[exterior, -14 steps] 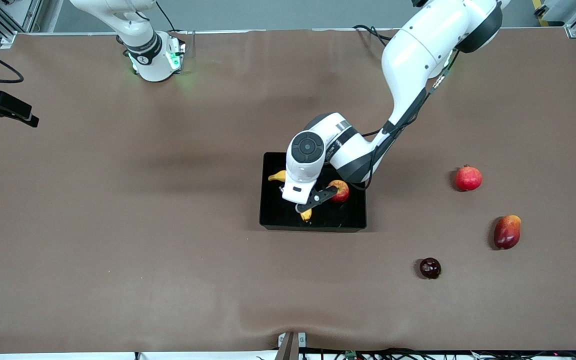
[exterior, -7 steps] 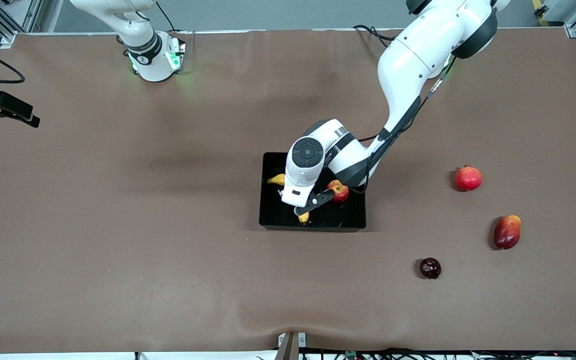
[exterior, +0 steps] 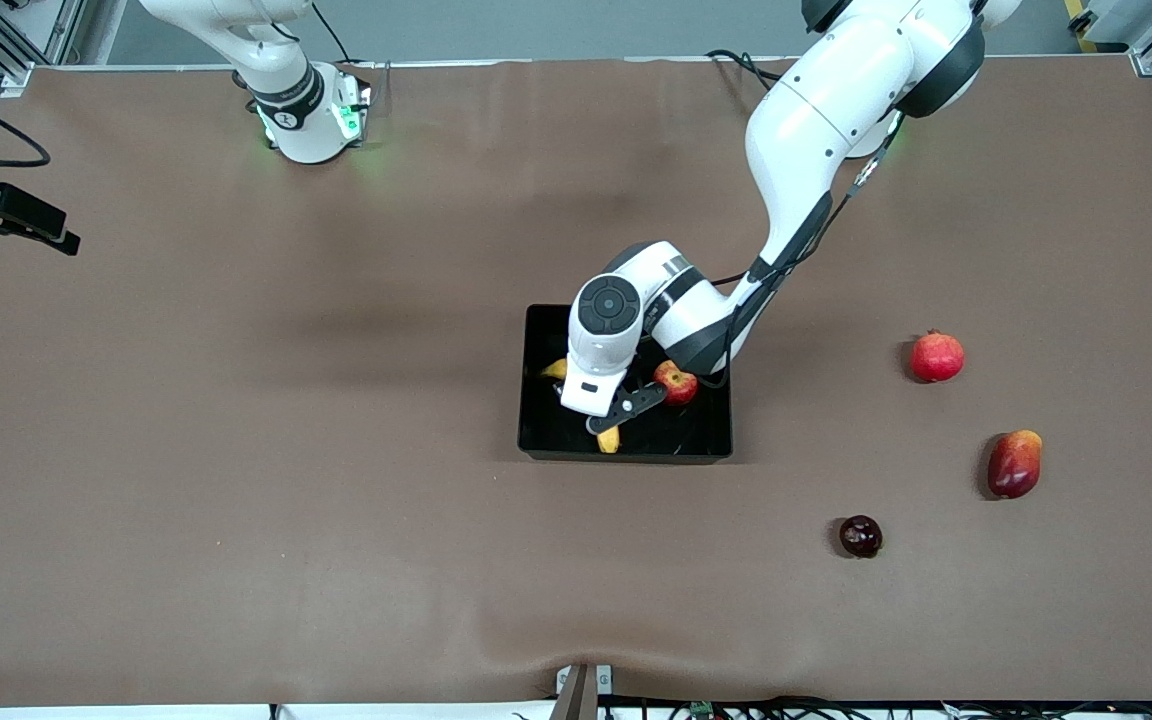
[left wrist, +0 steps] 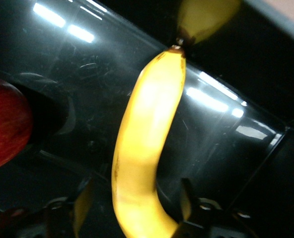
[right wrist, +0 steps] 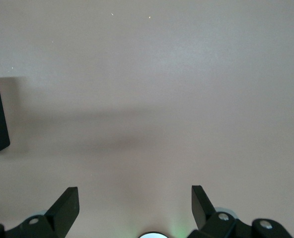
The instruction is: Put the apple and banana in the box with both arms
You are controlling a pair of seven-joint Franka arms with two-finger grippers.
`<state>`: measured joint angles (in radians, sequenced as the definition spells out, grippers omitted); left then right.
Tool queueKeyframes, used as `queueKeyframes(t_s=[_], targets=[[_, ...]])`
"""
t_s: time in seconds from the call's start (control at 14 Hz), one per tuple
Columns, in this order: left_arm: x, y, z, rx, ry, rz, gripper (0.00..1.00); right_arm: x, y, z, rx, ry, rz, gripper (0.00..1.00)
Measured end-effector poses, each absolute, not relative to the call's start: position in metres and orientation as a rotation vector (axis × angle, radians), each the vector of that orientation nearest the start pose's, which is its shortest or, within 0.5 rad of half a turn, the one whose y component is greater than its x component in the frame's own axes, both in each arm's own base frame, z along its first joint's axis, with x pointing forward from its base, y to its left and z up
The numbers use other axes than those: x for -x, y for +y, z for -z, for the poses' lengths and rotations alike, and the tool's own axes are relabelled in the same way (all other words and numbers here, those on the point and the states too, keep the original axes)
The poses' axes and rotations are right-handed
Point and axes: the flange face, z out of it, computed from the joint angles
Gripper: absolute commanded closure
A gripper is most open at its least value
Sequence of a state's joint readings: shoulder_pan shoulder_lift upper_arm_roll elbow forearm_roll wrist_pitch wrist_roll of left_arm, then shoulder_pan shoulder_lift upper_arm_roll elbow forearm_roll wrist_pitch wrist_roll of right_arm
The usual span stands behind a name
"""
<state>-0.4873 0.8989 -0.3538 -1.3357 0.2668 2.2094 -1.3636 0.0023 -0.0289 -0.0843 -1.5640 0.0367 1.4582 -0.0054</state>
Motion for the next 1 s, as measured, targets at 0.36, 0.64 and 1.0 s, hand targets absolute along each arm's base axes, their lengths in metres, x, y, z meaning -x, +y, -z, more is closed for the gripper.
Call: queueKeyframes(t_s=[0.36,0.64,1.0], targets=[[-0.563,-0.496,-0.257,3.1,-0.813,-0.004,0.0,-0.532,-0.04,-0.634,3.095,0.114,-0.117,0.0],[-0.594,-0.451,-0.365,3.112,-0.795,0.123,0.0,-0.532,-0.04,-0.634,3.095,0.114,-0.116,0.0],[-0.619,-0.342,-0.478,3.048,-0.761,0.134,0.0,-0.533,-0.03,-0.634,3.097,0.083,-0.112,0.0]])
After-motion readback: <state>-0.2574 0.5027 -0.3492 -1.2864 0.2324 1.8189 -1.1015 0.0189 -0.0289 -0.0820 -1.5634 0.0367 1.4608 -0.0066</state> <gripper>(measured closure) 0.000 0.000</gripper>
